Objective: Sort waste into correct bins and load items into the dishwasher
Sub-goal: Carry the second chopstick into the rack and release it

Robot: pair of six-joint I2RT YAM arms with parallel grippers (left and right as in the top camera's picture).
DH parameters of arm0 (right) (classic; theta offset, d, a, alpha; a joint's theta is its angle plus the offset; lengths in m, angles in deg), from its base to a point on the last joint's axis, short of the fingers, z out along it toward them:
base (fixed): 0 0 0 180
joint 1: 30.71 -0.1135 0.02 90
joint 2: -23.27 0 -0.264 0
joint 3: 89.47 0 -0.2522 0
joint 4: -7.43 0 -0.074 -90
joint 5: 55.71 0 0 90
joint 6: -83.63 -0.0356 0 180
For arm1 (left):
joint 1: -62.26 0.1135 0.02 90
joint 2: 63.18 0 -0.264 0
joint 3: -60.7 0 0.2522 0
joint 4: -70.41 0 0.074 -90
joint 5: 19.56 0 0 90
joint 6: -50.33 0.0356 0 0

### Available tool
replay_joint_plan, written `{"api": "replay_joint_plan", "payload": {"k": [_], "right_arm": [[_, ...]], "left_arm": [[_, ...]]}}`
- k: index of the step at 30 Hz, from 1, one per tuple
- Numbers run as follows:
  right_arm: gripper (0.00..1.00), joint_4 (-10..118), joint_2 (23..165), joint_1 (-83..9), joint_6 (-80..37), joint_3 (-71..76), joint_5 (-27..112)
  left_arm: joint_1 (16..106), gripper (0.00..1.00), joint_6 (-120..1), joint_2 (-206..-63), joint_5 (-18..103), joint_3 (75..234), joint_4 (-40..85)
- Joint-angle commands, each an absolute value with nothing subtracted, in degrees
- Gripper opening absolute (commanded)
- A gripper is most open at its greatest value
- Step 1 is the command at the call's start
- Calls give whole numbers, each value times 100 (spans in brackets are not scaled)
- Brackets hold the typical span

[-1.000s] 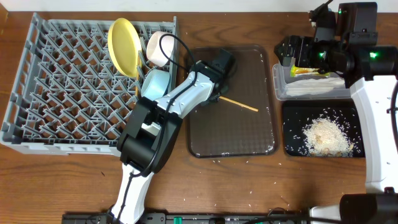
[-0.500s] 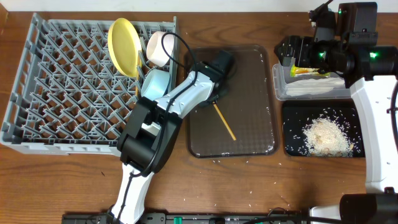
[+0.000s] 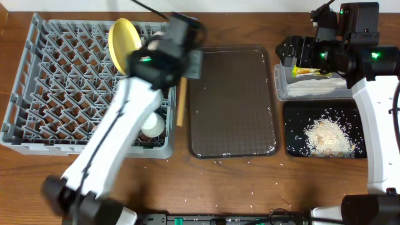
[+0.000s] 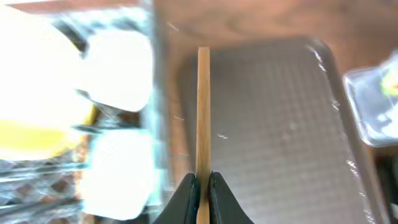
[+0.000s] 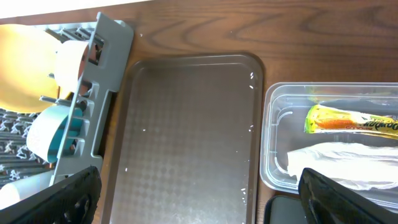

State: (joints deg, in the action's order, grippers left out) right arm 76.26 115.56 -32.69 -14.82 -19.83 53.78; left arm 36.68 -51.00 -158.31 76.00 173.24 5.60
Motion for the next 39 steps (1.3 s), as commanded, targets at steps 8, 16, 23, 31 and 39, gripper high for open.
{"api": "replay_joint_plan", "payload": {"k": [8,16,23,31,39], "right_arm": [[99,7631,11503,-3227,-1399,-1992,5380],[99,7631,11503,-3227,-1401,-1992,5380],[99,7631,11503,-3227,-1399,-1992,5380],[99,7631,11503,-3227,-1401,-1992,5380],[99,7631,11503,-3227,-1401,-1992,5380]], "left_arm": [[5045,7,-3229,-16119,8643,17212,315],[5443,8,-2960,-17230,8641,17212,400],[5486,47,-2963,-17398,8645,17215,505],[5414,70,-3804,-15991,8547,17225,-131],[5071,79,-3830,-13999,7260,17223,-786]]}}
